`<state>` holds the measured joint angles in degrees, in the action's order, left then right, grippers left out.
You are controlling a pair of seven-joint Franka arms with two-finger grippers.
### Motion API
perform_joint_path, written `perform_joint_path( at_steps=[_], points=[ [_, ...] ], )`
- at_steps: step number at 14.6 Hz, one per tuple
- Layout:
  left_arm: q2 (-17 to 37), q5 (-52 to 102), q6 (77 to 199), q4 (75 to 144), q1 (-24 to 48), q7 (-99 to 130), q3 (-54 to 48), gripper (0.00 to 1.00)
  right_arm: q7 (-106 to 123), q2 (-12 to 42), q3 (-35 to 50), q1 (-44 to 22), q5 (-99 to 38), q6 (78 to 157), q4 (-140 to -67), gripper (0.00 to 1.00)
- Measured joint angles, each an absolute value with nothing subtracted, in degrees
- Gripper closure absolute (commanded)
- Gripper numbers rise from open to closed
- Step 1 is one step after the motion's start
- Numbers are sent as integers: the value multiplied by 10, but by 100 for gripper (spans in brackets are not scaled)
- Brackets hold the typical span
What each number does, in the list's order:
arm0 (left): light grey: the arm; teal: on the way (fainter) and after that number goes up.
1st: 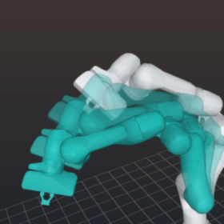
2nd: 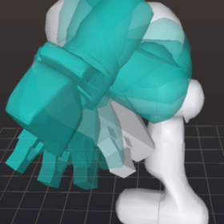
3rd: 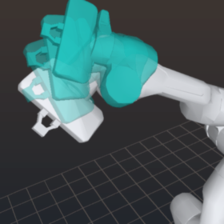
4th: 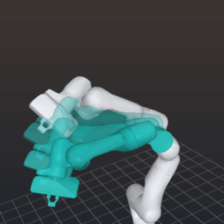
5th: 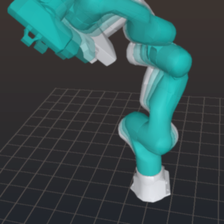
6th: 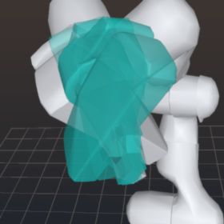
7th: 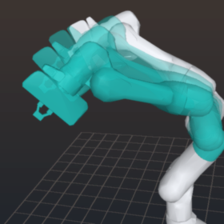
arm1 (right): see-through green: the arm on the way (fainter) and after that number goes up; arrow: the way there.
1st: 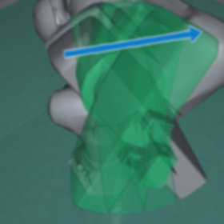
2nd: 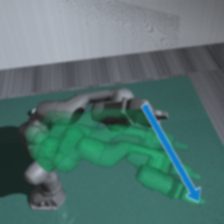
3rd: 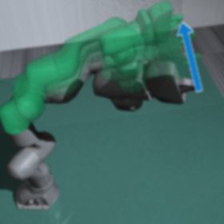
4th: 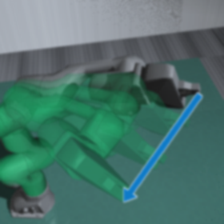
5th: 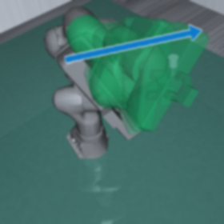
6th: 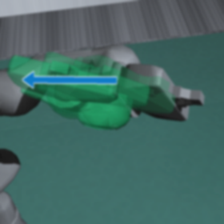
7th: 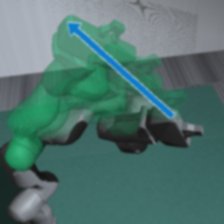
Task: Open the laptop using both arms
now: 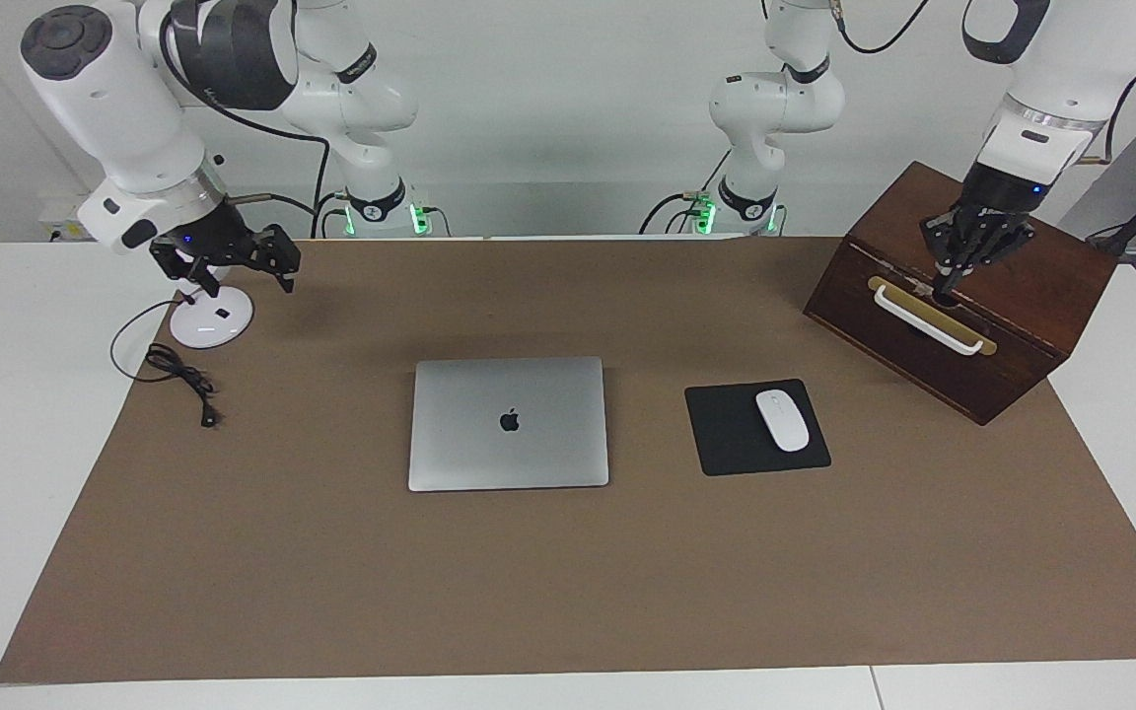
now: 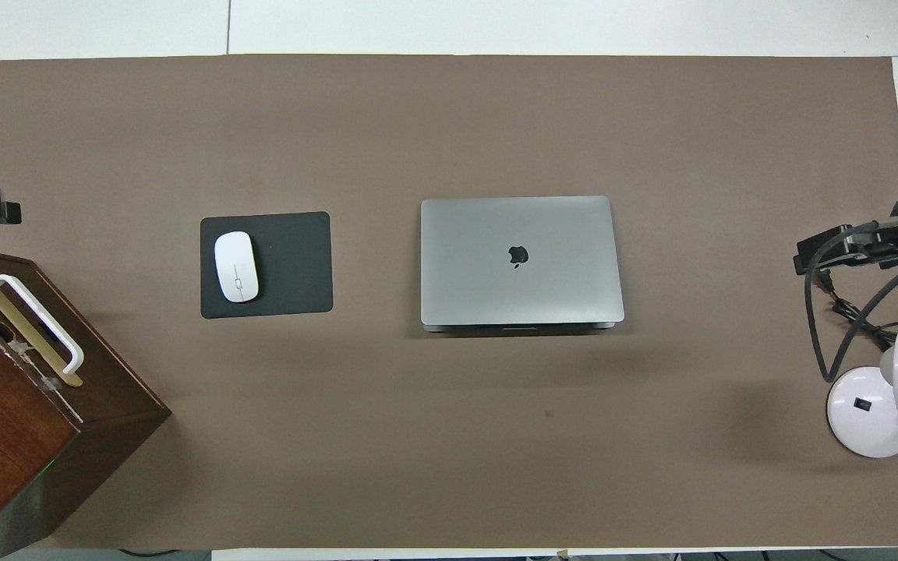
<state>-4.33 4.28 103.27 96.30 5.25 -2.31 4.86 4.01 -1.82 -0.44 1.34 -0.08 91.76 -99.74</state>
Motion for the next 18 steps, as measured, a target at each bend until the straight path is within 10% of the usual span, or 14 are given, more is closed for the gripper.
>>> perform_joint_path(
  at_steps=[18],
  points=[
    [-111,67,1444,1284,178,-75,44,100,33,-47,1,-28,-29,1082,-1152,0]
  ],
)
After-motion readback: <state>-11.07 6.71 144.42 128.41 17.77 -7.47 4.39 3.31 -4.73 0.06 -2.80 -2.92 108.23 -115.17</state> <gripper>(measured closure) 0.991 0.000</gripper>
